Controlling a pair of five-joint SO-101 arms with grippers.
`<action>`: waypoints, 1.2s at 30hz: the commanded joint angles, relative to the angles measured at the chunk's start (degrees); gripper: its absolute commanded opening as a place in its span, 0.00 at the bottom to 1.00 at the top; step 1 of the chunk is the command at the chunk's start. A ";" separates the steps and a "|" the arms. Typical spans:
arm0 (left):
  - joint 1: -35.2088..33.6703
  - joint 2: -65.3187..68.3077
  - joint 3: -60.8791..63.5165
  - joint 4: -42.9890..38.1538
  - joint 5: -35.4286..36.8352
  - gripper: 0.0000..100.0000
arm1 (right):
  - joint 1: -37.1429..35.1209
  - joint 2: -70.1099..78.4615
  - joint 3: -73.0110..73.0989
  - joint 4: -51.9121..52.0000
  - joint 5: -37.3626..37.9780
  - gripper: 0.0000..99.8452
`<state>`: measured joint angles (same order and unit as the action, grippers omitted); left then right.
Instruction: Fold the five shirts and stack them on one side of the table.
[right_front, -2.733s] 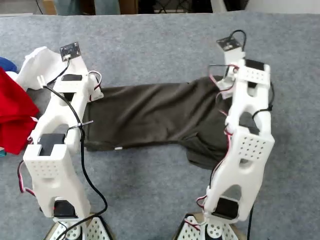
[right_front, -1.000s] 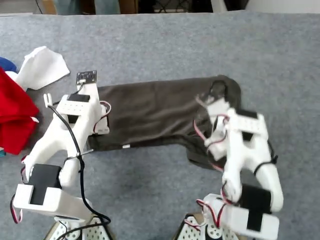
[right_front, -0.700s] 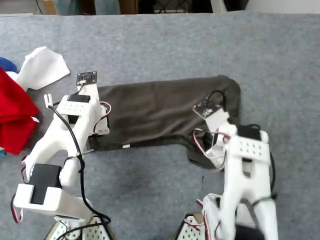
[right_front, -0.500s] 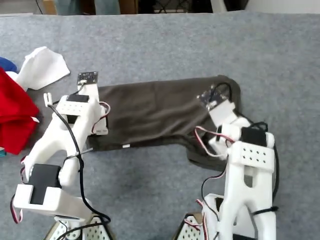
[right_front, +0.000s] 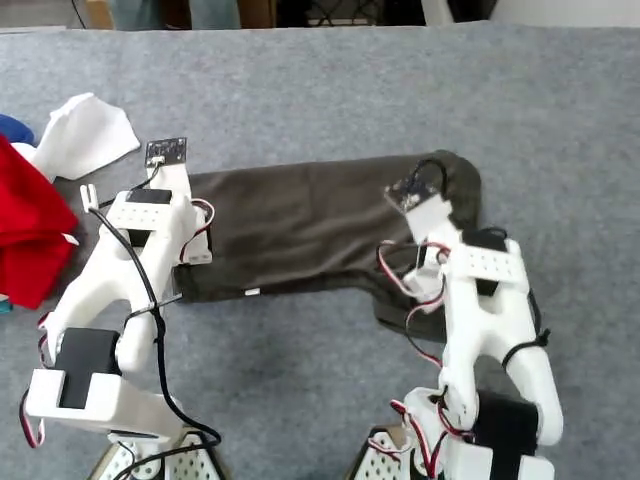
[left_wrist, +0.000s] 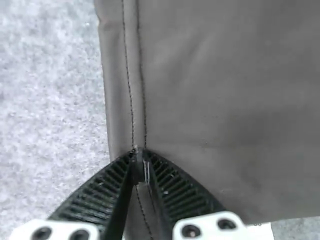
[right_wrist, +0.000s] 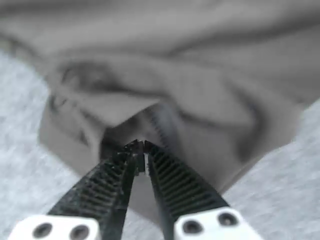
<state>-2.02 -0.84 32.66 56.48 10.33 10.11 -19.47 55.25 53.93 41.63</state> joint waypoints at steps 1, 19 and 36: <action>-0.66 -1.58 -0.22 -0.62 0.18 0.03 | -0.88 -6.90 6.55 0.88 2.29 0.01; -0.48 4.75 0.84 -4.57 0.62 0.03 | -0.53 5.23 -20.70 4.57 -3.69 0.01; -0.92 5.10 -0.40 -4.22 0.18 0.03 | -1.14 -2.07 3.74 0.88 2.73 0.01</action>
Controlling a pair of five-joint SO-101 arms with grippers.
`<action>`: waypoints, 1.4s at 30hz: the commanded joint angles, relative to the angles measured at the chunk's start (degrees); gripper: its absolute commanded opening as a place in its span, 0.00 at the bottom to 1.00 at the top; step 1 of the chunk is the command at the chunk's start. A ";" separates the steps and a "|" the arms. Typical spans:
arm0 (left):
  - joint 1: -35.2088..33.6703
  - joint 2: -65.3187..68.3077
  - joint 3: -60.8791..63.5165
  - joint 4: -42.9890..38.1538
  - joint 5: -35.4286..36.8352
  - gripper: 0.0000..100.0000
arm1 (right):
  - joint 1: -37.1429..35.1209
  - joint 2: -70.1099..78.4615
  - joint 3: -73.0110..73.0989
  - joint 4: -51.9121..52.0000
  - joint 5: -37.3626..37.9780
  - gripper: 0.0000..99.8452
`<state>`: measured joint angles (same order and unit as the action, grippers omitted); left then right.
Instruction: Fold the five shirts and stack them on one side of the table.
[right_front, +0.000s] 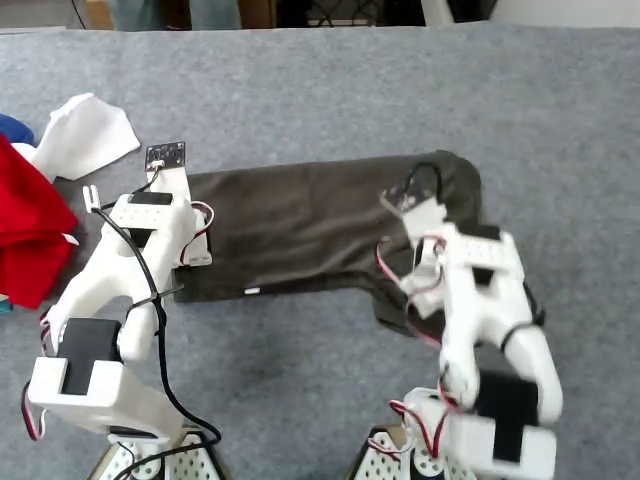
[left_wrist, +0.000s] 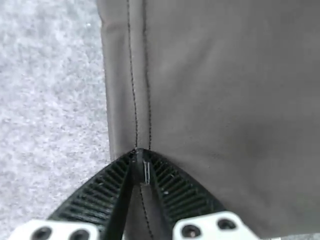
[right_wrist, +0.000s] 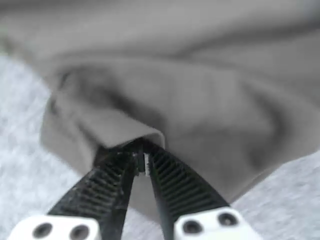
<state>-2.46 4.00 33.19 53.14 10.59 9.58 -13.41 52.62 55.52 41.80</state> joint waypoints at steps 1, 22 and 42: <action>-0.48 0.26 -0.92 -0.88 -0.09 0.03 | -0.44 -11.30 8.75 -0.62 3.25 0.01; -0.57 0.26 -0.84 -0.70 0.26 0.03 | -0.44 5.41 -4.97 -1.49 -1.58 0.01; -0.66 -0.26 -1.89 0.00 -0.09 0.03 | 6.24 -24.04 -1.27 8.35 4.84 0.01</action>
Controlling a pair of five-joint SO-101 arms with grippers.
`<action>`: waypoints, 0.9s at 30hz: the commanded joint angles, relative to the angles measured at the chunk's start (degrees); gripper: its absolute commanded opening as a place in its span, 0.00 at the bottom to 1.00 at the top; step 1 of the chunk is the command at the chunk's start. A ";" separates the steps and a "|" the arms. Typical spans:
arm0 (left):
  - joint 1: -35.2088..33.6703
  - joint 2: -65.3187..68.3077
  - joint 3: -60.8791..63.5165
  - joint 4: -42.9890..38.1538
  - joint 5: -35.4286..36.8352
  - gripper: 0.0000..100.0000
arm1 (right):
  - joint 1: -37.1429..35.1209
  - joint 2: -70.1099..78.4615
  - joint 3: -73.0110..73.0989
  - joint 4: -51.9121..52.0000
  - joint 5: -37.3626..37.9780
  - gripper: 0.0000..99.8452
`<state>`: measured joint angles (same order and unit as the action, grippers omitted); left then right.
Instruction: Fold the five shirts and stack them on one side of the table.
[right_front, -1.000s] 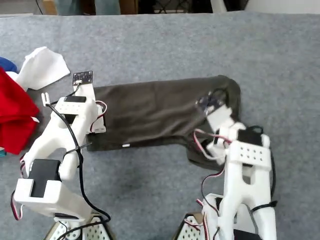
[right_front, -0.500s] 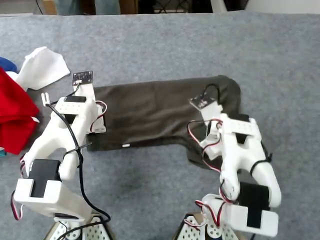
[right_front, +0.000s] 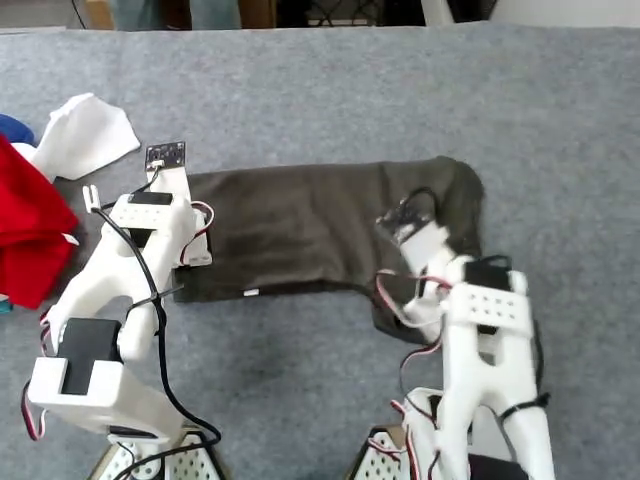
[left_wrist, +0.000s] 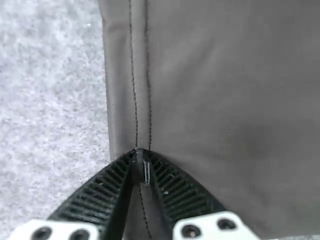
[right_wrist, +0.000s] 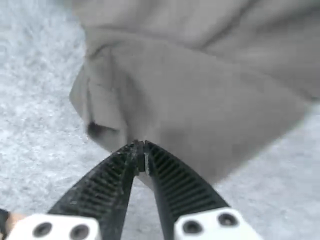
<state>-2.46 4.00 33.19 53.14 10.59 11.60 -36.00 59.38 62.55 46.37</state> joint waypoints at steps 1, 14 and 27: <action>-0.75 -0.26 -3.30 1.32 -0.09 0.03 | 5.98 -1.10 -10.77 1.41 0.53 0.02; -0.75 6.42 -28.88 4.75 0.26 0.03 | 8.26 39.96 -40.57 -4.31 -7.03 0.02; -9.80 36.31 -54.29 7.38 0.26 0.03 | 14.15 56.40 -47.52 -2.81 -6.24 0.01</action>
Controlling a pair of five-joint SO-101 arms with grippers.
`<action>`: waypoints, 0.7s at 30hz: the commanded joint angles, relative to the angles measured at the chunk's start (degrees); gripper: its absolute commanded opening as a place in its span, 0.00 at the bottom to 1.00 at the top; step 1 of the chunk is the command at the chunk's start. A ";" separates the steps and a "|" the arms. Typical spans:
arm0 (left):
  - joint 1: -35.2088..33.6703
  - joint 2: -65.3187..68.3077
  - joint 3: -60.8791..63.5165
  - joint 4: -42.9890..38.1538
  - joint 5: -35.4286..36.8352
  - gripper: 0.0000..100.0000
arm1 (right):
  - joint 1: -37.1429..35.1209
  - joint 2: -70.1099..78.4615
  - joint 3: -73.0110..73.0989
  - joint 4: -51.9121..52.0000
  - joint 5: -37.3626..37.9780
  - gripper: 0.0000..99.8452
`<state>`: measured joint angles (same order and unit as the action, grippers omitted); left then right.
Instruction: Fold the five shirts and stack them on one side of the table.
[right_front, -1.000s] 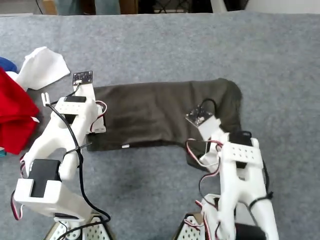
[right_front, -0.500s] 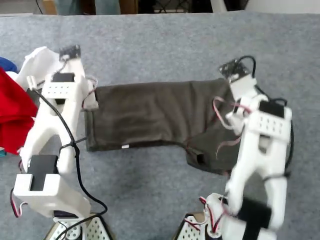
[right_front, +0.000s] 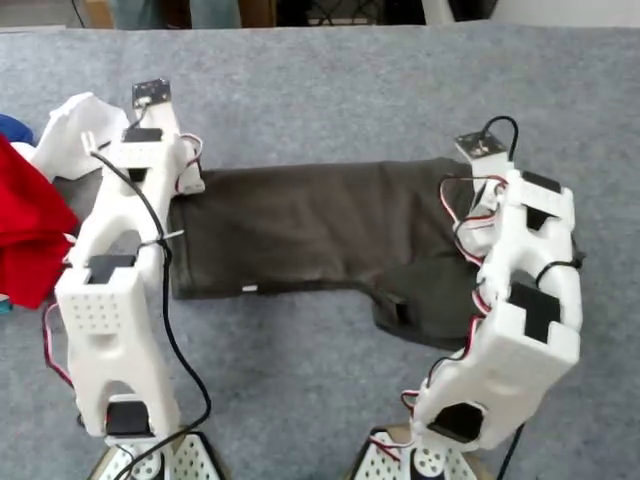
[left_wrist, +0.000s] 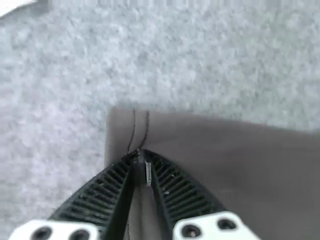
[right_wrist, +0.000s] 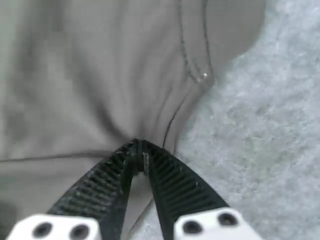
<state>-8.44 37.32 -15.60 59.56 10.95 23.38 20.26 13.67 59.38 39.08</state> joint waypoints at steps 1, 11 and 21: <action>-3.82 3.52 -5.85 0.97 -0.09 0.03 | 2.29 0.04 -1.98 0.44 1.05 0.01; 5.05 -9.14 -12.18 15.03 -8.44 0.03 | -2.29 -15.16 -10.77 11.69 1.93 0.01; 6.46 -14.86 -3.91 28.40 -8.18 0.03 | -8.26 2.42 -27.82 1.85 -5.54 0.01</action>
<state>-3.08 25.89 -23.60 86.11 1.71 17.14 16.75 -7.25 64.31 35.30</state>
